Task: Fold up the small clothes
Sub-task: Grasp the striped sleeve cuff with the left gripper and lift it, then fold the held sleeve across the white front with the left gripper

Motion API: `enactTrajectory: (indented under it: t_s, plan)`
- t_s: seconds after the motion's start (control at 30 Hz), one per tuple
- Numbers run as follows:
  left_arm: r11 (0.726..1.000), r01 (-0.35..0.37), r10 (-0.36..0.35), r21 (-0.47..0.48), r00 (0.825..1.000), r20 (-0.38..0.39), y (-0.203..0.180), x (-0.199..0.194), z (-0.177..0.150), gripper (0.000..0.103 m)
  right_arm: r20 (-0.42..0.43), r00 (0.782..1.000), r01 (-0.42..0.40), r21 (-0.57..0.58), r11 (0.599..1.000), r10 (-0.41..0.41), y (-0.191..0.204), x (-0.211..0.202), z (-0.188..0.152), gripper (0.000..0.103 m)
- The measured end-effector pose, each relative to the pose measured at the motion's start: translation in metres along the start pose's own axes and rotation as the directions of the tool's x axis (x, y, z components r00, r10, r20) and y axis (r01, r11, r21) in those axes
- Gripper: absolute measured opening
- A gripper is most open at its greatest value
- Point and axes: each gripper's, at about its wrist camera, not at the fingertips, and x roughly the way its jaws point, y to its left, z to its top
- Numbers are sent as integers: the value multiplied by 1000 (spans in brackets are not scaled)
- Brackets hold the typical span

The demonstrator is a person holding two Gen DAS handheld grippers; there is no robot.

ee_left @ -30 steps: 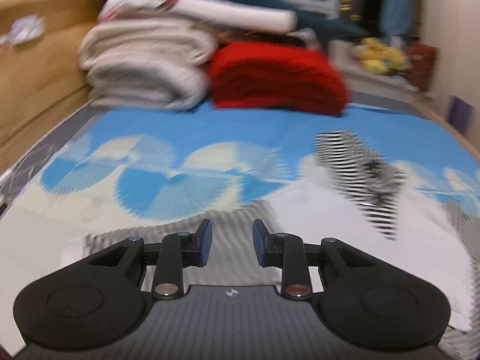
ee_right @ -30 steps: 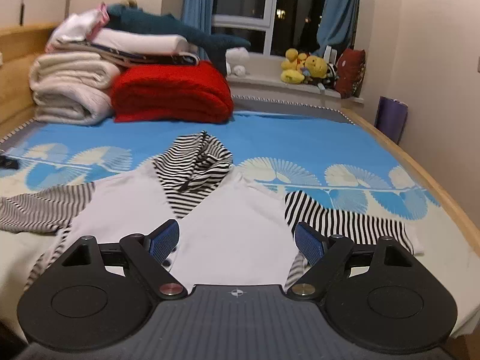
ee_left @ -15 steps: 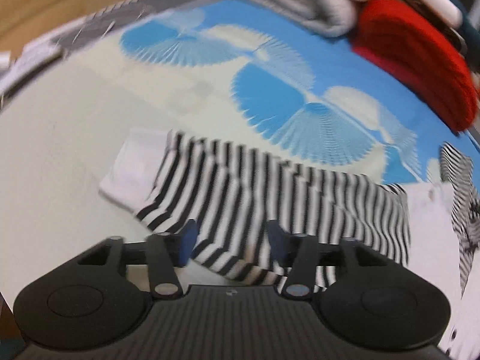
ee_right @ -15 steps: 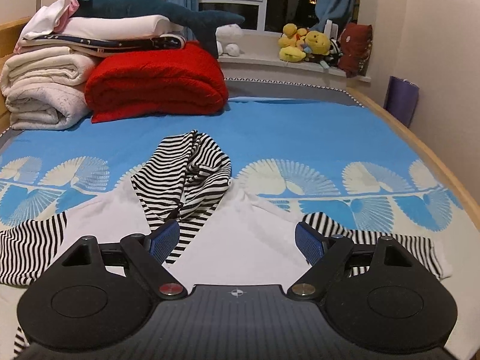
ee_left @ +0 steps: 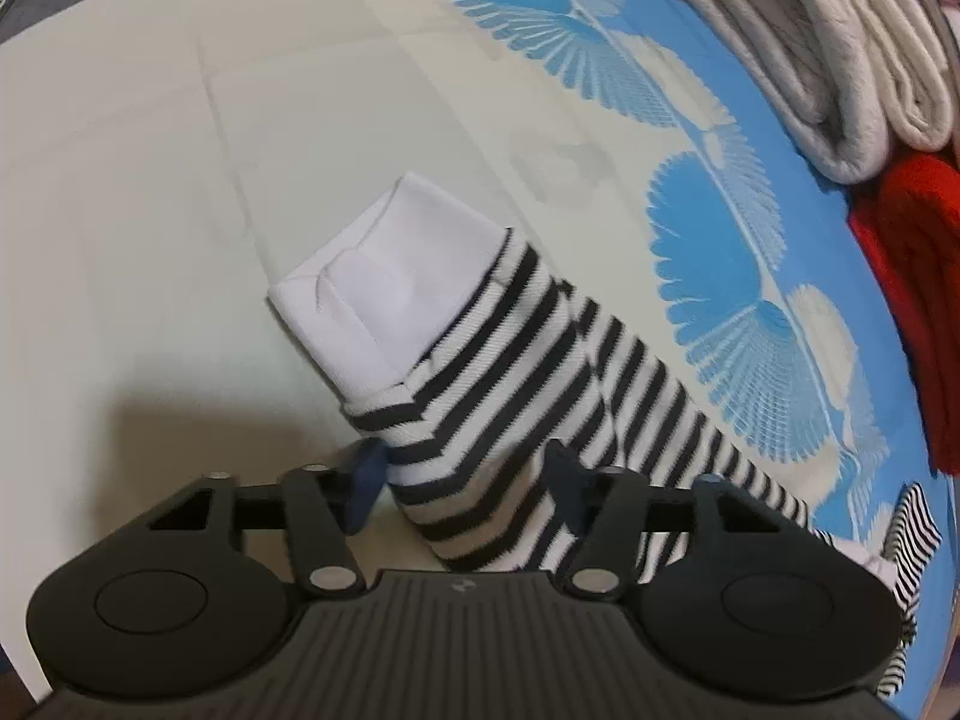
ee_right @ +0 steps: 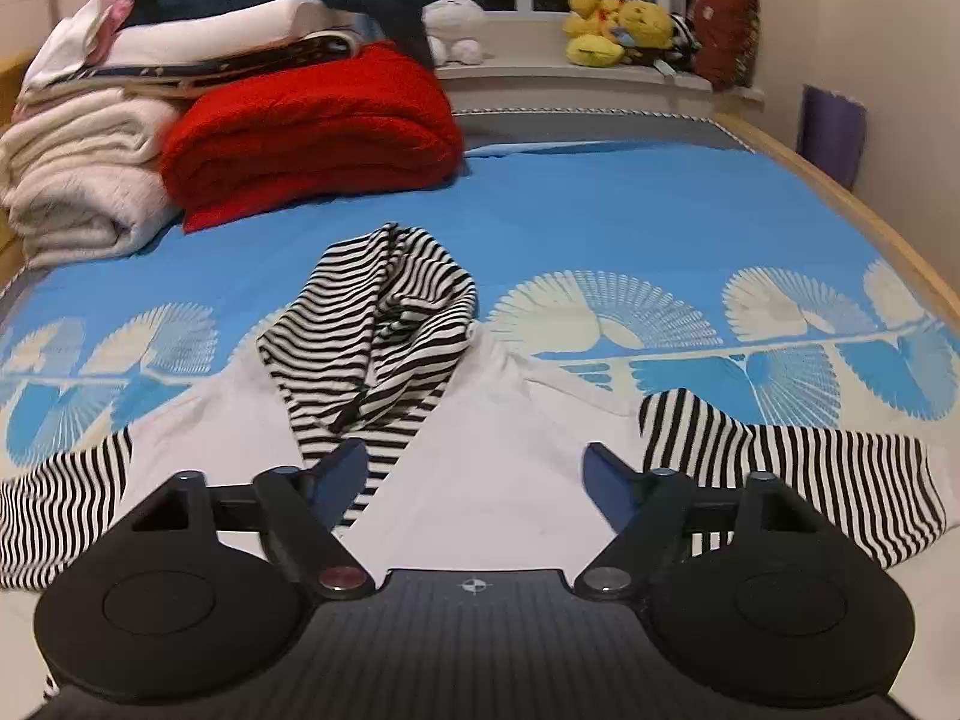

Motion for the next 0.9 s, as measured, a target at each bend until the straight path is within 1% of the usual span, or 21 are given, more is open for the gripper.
enactTrajectory:
  t_s: [0.03,0.07,0.1,0.17,0.2,0.27,0.3,0.37,0.43,0.47,0.53,0.57,0.6,0.67,0.7,0.73,0.77,0.8,0.83,0.87,0.9]
  plan:
    - [1000,-22,22,0,1000,8,0,1,0,39,2,1000,0,12,1000,0,-4,1,2,73]
    - [998,-58,57,5,998,17,-1,0,0,16,7,1000,-1,21,1000,1,-8,1,3,67]
    - [996,-84,84,7,996,27,-2,-3,-1,8,11,1000,1,28,1000,-1,-11,1,5,60]
    - [996,-87,86,0,994,61,-6,-12,-1,5,14,1000,1,49,999,-2,-19,2,8,55]
    - [995,-99,96,22,990,98,-14,-21,-3,5,17,1000,-1,59,998,0,-23,3,9,52]
    - [987,-108,84,117,977,194,-41,-42,-9,4,21,1000,3,79,997,-5,-31,3,11,52]
    - [978,-102,55,181,967,250,-60,-56,-15,4,23,1000,6,89,996,-8,-35,3,12,52]
    - [951,-41,-61,306,946,318,-100,-83,-35,4,25,1000,4,105,994,-7,-41,4,13,52]
    - [900,75,-228,430,921,315,-140,-111,-65,4,25,1000,1,111,994,-3,-45,4,14,52]
    - [862,138,-311,487,904,293,-159,-124,-83,4,24,1000,-2,115,993,-1,-45,5,14,52]
    - [761,264,-465,592,858,216,-195,-146,-125,4,17,1000,-2,123,992,0,-47,8,14,52]
    - [687,336,-543,644,827,148,-215,-156,-152,3,8,1000,-2,133,991,1,-48,11,12,52]
    - [624,398,-595,672,800,78,-229,-162,-173,4,-8,1000,-2,146,989,3,-49,15,10,52]
    - [465,553,-662,691,736,-142,-258,-166,-216,5,-42,999,-5,165,986,12,-49,23,4,52]
    - [377,636,-650,673,699,-297,-273,-162,-237,8,-59,998,-5,174,985,16,-48,27,1,52]
    - [301,700,-614,648,662,-430,-285,-157,-254,16,-75,997,-10,188,982,24,-49,30,-2,52]
    - [271,709,-587,651,658,-473,-291,-155,-268,19,-86,996,-16,205,979,34,-50,33,-3,52]
    - [279,678,-576,680,685,-446,-293,-155,-275,20,-96,994,-21,227,974,44,-51,35,-5,52]
    - [303,646,-564,700,714,-414,-294,-153,-276,22,-106,993,-24,254,967,53,-55,38,-6,52]
    - [332,637,-557,696,728,-401,-295,-148,-272,22,-114,992,-24,276,961,57,-57,40,-7,52]
    - [378,625,-541,683,748,-385,-295,-141,-263,22,-122,991,-21,297,955,60,-60,43,-9,52]
